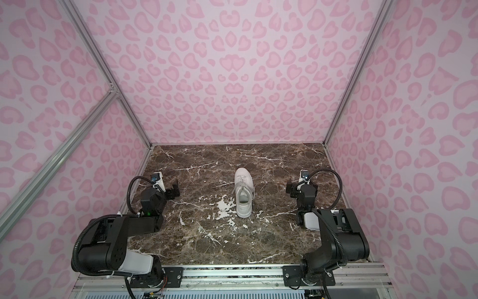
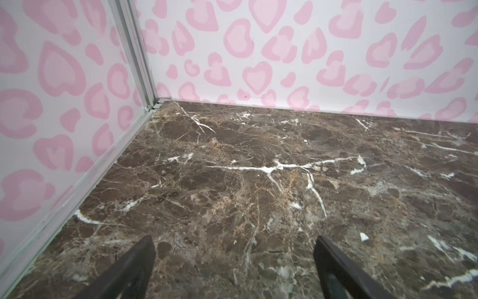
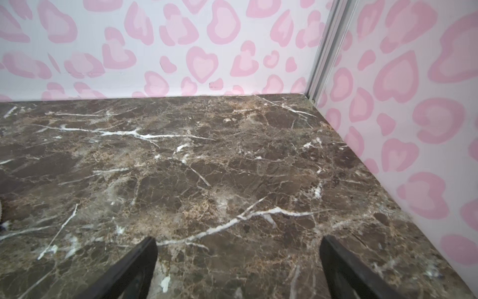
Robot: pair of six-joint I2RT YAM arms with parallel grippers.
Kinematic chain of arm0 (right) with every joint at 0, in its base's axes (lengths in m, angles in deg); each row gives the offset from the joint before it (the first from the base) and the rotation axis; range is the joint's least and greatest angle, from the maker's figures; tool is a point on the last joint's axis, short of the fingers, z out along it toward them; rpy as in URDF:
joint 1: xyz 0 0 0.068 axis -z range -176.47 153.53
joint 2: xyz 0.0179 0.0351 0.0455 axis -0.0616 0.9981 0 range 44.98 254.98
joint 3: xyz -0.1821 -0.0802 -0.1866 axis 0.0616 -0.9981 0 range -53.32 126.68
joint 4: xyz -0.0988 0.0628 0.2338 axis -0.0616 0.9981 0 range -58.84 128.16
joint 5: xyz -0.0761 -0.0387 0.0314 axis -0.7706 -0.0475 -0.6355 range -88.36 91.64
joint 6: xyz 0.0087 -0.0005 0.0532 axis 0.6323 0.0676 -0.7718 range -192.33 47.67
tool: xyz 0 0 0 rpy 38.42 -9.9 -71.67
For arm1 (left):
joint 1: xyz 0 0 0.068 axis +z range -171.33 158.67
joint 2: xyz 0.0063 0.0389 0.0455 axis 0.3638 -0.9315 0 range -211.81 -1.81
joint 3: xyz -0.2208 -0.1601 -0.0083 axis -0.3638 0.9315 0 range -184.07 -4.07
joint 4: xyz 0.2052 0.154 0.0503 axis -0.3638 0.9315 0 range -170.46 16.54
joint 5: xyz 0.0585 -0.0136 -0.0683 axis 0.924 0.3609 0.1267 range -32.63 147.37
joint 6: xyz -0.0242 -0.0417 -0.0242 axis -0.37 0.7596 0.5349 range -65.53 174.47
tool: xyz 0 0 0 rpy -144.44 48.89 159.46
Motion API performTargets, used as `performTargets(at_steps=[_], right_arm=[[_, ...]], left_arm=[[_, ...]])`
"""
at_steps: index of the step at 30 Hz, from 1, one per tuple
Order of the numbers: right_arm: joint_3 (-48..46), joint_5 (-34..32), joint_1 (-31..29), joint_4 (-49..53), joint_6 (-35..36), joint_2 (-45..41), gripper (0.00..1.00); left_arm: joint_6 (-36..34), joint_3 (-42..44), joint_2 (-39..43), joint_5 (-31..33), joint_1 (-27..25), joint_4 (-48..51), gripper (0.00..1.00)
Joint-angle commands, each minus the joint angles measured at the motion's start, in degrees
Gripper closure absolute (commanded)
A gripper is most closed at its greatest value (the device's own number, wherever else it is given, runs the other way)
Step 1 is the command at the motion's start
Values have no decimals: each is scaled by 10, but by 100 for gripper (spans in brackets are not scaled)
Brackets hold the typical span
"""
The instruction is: Tie the shoes
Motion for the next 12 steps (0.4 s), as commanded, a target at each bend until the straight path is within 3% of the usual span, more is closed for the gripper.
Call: performTargets(at_steps=[1,12], right_arm=[[1,1,0,7,0,2,0],[2,1,-1,9,1,1,0]], left_arm=[[4,-4,-1,8,-1,3,3],[-1,-9,-3,4,-4,8,3]])
